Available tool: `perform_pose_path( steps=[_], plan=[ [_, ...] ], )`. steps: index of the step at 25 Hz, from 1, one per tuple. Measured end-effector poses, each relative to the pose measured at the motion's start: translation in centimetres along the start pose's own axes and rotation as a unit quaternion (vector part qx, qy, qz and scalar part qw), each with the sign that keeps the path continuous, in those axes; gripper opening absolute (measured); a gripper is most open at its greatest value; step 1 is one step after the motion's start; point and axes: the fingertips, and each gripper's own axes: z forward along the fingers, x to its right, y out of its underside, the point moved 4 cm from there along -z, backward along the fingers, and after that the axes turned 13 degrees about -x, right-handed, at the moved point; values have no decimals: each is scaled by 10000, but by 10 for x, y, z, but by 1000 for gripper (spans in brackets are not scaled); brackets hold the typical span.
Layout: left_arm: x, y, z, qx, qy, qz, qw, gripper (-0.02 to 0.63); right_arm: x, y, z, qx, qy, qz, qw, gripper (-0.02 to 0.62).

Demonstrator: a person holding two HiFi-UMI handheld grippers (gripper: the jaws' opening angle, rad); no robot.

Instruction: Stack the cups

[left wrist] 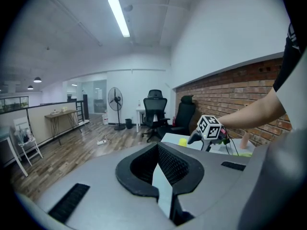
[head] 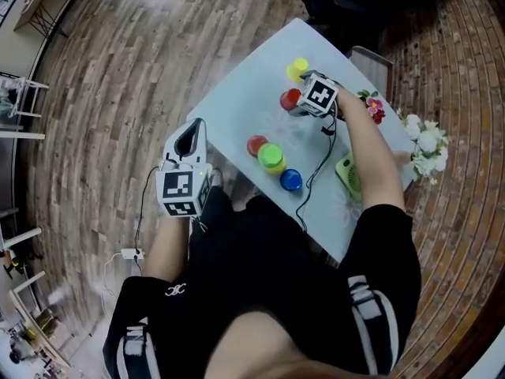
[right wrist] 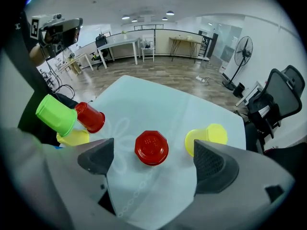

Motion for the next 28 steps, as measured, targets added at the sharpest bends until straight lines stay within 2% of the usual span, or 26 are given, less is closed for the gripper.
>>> perform_pose_path(
  steps=[3,8,11,13,15,16,25,28],
  plan=[
    [-1,3,-1,-31,-36,38,10000,2,4,-1,9,52,-35,238,9997,473],
    [-4,4,-4,-75,-101,66,9999,2,8,-1,27,14,107,458,9989,462],
    [-5,4,-7,-90,-92,100,9999,2,6,1,35,-10,156,543,9984,428],
    [-5,1,-9,-88,-62,77,9999,2,8,3,40,-11,274,629,9976,374],
    [-5,-2,-11,-73,-47,91,9999,2,9,4,41,81,373,726,9966,285],
    [-6,-3,-11,-70,-40,124,9999,2,8,4,41,140,382,771,9962,267],
    [0,-15,-9,86,276,378,9989,2,4,10,2,323,678,1003,9921,266],
    [4,-20,-6,175,484,464,9976,2,-2,12,-23,443,584,1381,9877,265]
  ],
)
